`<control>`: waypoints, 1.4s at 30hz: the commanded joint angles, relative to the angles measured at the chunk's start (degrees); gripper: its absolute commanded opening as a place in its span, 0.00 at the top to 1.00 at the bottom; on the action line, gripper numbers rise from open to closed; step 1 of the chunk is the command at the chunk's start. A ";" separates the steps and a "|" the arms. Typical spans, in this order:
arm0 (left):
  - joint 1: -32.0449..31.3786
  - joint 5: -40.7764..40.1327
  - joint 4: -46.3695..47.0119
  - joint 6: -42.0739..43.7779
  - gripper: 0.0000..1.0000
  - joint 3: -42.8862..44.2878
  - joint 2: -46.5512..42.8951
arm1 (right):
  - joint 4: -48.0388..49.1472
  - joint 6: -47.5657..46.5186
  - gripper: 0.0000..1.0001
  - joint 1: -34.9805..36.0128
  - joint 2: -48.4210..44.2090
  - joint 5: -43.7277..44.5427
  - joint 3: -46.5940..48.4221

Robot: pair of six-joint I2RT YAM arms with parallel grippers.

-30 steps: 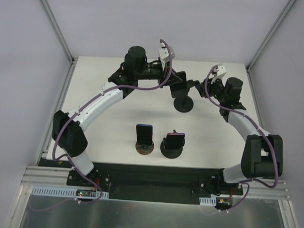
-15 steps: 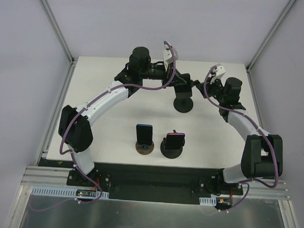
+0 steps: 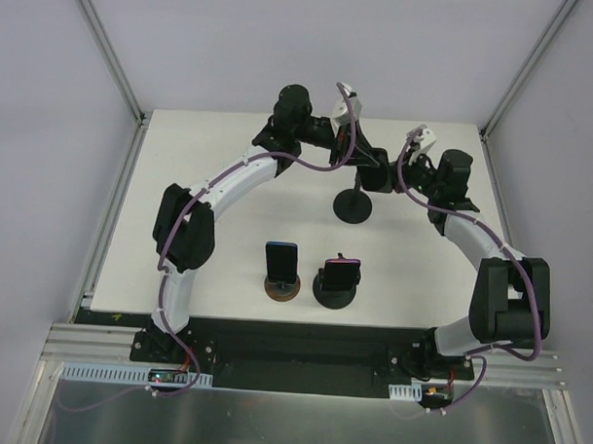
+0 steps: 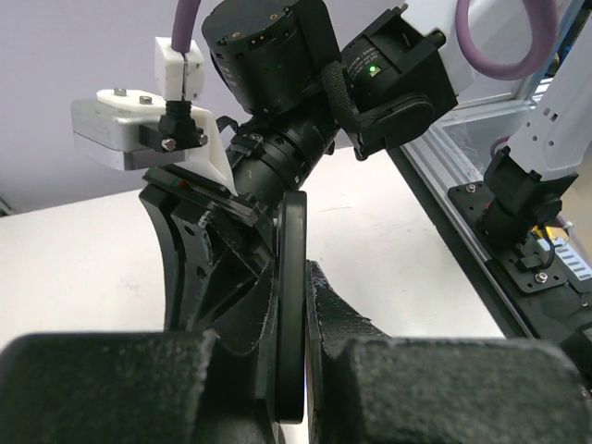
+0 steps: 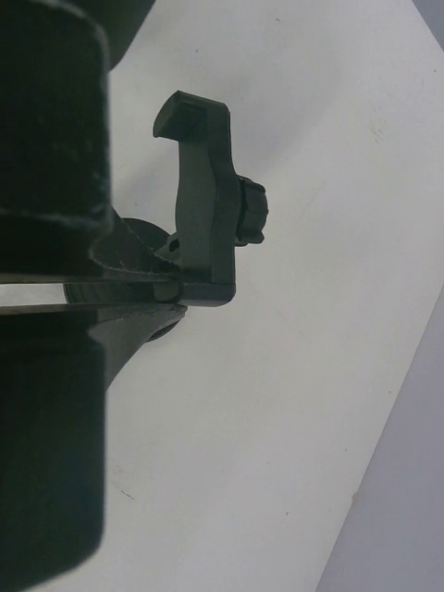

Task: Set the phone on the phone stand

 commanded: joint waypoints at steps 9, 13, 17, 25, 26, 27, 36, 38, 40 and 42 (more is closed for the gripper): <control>0.77 6.23 15.65 -7.52 1.00 12.14 9.02 | 3.15 2.50 1.00 -0.64 1.60 -10.82 3.49; 0.94 6.76 14.01 -8.76 1.00 15.22 12.01 | 3.15 2.50 0.99 -0.56 1.60 -11.61 3.58; 1.30 6.32 11.28 -6.92 1.00 16.10 12.62 | 3.24 2.67 1.00 -0.64 1.69 -12.57 3.67; 2.00 8.07 6.70 -4.10 1.00 21.02 15.87 | 3.33 2.94 1.00 -1.08 2.13 -14.51 3.85; 2.00 8.77 6.09 -4.02 1.00 22.33 16.31 | 3.24 2.94 1.00 -1.17 2.04 -14.60 3.85; 2.35 8.95 4.95 -3.84 1.00 22.78 16.84 | 3.24 2.85 1.00 -1.26 2.04 -14.77 3.76; 4.28 9.05 2.31 -4.36 1.00 23.05 17.02 | 3.59 3.03 1.00 -1.52 2.31 -14.17 3.76; 4.46 7.65 0.91 -3.67 1.00 20.17 15.71 | 4.64 3.72 0.99 -1.52 1.96 -13.20 3.23; 4.46 3.36 -2.77 0.80 1.00 17.96 12.64 | 6.93 5.13 1.00 -1.44 1.78 -11.44 2.62; 4.46 -1.74 -9.63 6.67 1.00 13.49 8.26 | 9.29 5.57 1.00 -1.44 0.90 -9.16 1.22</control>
